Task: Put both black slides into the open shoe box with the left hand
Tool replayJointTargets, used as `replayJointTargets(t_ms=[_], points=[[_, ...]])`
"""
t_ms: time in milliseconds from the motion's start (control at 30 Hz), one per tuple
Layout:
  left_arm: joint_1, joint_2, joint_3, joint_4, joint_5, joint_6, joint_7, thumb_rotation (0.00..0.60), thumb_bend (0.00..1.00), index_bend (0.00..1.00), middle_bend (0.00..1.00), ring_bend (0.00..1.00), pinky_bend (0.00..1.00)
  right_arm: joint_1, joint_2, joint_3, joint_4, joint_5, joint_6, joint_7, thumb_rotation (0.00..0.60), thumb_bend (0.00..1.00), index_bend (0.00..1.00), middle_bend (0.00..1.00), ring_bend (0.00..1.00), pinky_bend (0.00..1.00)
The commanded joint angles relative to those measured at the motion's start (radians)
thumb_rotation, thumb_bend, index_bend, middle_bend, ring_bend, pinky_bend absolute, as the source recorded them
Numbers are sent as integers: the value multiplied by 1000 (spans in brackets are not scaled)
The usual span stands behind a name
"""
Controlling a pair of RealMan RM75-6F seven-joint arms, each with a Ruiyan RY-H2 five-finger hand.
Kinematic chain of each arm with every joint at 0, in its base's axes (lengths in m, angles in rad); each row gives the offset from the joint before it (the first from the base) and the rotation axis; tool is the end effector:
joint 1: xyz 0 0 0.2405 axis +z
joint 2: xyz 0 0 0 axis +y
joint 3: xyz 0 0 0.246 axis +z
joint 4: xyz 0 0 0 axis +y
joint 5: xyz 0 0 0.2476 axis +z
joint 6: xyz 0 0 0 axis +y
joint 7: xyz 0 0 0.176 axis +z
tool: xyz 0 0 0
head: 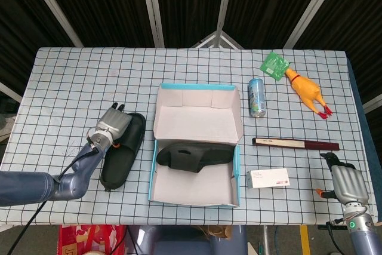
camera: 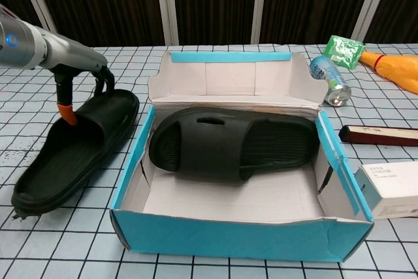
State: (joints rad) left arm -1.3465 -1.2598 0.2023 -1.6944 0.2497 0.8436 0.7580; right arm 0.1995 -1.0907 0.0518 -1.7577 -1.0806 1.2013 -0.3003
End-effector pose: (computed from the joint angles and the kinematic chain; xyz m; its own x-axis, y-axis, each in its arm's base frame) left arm -0.1379 0.4064 -0.0176 0.7944 0.4305 0.4285 0.5866 -0.3607 -0.7251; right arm -0.3390 -0.2330 0.0856 0.4333 -0.3172 0.8436 -0.8397 0.1980 0.5057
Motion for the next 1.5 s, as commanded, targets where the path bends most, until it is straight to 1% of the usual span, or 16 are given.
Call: replayJointTargets(t_ms=[33, 100, 233, 367, 433, 500, 567, 667, 800, 933, 1033, 1100, 1200, 1300, 1367, 1500], points=[[-7, 71, 18, -72, 29, 70, 41, 600, 521, 492, 499, 47, 49, 0, -1, 1, -1, 2, 2, -1, 600, 180, 166, 143, 310, 251], [-8, 110, 31, -111, 83, 134, 80, 600, 521, 496, 498, 47, 49, -1, 0, 1, -3, 2, 5, -1, 600, 179, 166, 143, 310, 251], [8, 188, 33, -205, 219, 253, 117, 600, 521, 504, 499, 47, 49, -4, 0, 0, -8, -2, 13, -3, 600, 179, 166, 143, 310, 251], [33, 241, 58, -271, 437, 387, 205, 600, 521, 509, 509, 47, 49, -3, 0, 0, -7, -1, 12, -3, 600, 179, 166, 143, 310, 251], [50, 254, 80, -290, 581, 454, 270, 600, 521, 509, 510, 47, 49, -3, 1, 0, -8, 0, 11, -1, 600, 179, 166, 143, 310, 251], [68, 261, 97, -302, 718, 500, 323, 600, 521, 506, 510, 47, 49, -4, 1, 0, -8, -2, 13, -2, 600, 179, 166, 143, 310, 251], [78, 267, 108, -304, 842, 522, 378, 600, 521, 504, 511, 47, 52, -3, 0, -1, -8, -3, 11, -3, 600, 179, 166, 143, 310, 251], [87, 272, 108, -303, 992, 534, 441, 600, 521, 506, 513, 47, 71, -1, -1, -2, -8, -4, 9, -6, 600, 179, 166, 143, 310, 251], [85, 285, 93, -291, 1173, 529, 522, 600, 521, 497, 513, 47, 73, 0, -1, -3, -7, -3, 5, -4, 600, 179, 166, 143, 310, 251], [72, 297, 61, -287, 1304, 480, 601, 600, 521, 495, 511, 47, 73, -1, 0, -3, -8, -4, 6, 0, 600, 179, 166, 143, 310, 251], [66, 297, 31, -301, 1357, 428, 627, 600, 521, 504, 512, 53, 73, -1, 1, -2, -8, -5, 7, 3, 600, 180, 166, 143, 310, 251], [72, 290, 10, -323, 1359, 395, 636, 600, 521, 512, 513, 64, 74, -1, 1, -3, -7, -6, 5, 5, 600, 180, 166, 143, 310, 251], [81, 273, -22, -363, 1327, 339, 677, 600, 521, 514, 514, 74, 74, 0, 1, -3, -4, -6, 2, 6, 600, 179, 166, 143, 310, 251], [92, 243, -51, -416, 1245, 287, 740, 600, 521, 520, 515, 78, 77, 1, 2, -4, -4, -6, -1, 9, 600, 180, 166, 143, 310, 251], [88, 208, -81, -442, 1157, 248, 806, 600, 521, 522, 515, 78, 80, 1, 2, -3, -3, -6, 0, 9, 600, 179, 166, 143, 310, 251], [73, 120, -134, -477, 1001, 223, 948, 600, 521, 522, 515, 78, 84, 1, 3, -4, -4, -7, 0, 8, 600, 179, 166, 143, 310, 251]])
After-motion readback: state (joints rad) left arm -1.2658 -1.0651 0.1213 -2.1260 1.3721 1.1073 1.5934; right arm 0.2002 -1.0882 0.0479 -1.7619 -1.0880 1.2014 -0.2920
